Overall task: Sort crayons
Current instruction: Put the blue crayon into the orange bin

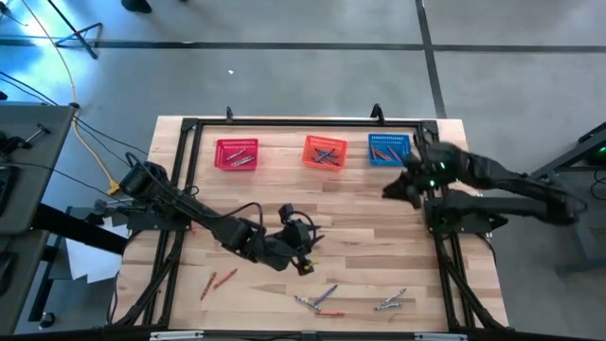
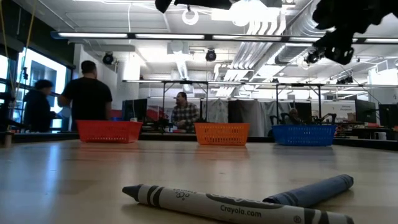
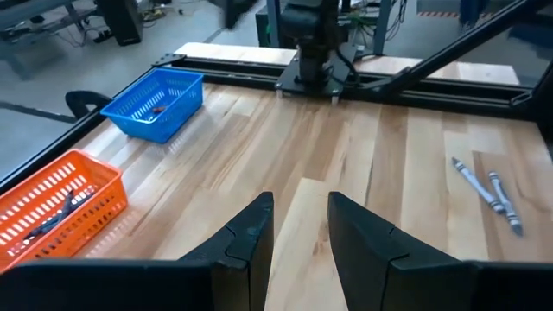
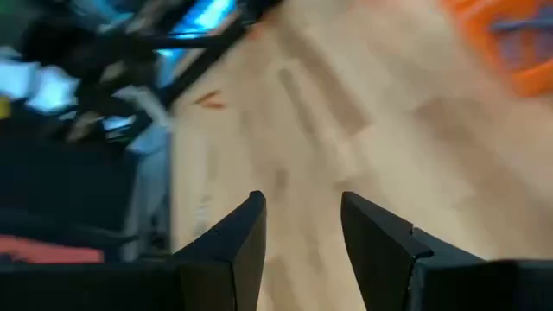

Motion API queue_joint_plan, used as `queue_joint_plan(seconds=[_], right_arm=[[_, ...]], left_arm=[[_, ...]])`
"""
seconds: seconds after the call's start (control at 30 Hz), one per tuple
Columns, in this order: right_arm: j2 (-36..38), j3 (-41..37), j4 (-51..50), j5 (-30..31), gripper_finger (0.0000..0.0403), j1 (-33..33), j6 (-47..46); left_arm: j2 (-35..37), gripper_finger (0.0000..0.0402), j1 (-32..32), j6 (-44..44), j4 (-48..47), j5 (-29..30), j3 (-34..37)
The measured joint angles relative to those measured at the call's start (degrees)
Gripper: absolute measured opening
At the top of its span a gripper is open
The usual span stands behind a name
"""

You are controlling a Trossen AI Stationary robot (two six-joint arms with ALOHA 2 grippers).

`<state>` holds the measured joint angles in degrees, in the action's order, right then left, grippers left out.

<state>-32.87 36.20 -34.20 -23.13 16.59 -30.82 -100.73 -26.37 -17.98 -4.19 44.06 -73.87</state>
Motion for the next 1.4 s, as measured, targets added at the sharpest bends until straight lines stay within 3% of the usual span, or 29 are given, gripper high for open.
queue_joint_plan(seconds=[0.17,0.33,0.57,0.73,0.9,1.07,1.4], right_arm=[[1.6,-8.8,15.7,7.5,0.0144,-17.8,-11.6],[-6.5,-16.7,34.3,12.6,0.0144,-31.4,-18.2],[-22.7,-11.7,37.8,16.1,0.0144,-39.9,-15.0],[-33.9,-1.1,32.5,15.5,0.0144,-42.9,-8.2],[-43.8,13.0,16.4,15.1,0.0144,-45.2,0.0],[-51.8,24.5,4.0,17.6,0.0144,-47.1,5.3],[-69.3,36.1,0.0,19.0,0.0144,-50.1,11.0]], left_arm=[[0.0,0.0101,0.9,-0.1,-0.8,0.0,0.0],[0.0,0.0101,1.3,-1.1,-0.8,0.0,0.0],[0.0,0.0101,1.2,-1.5,-0.8,-0.8,0.0],[0.0,0.0101,0.2,-3.0,-0.8,-4.6,0.0],[0.5,0.0101,-2.0,-3.4,-2.4,-9.0,0.0],[2.5,0.0101,-5.1,-10.0,-8.2,-9.0,0.0],[3.6,0.0101,-11.2,-20.8,-16.0,-8.8,-0.1]])
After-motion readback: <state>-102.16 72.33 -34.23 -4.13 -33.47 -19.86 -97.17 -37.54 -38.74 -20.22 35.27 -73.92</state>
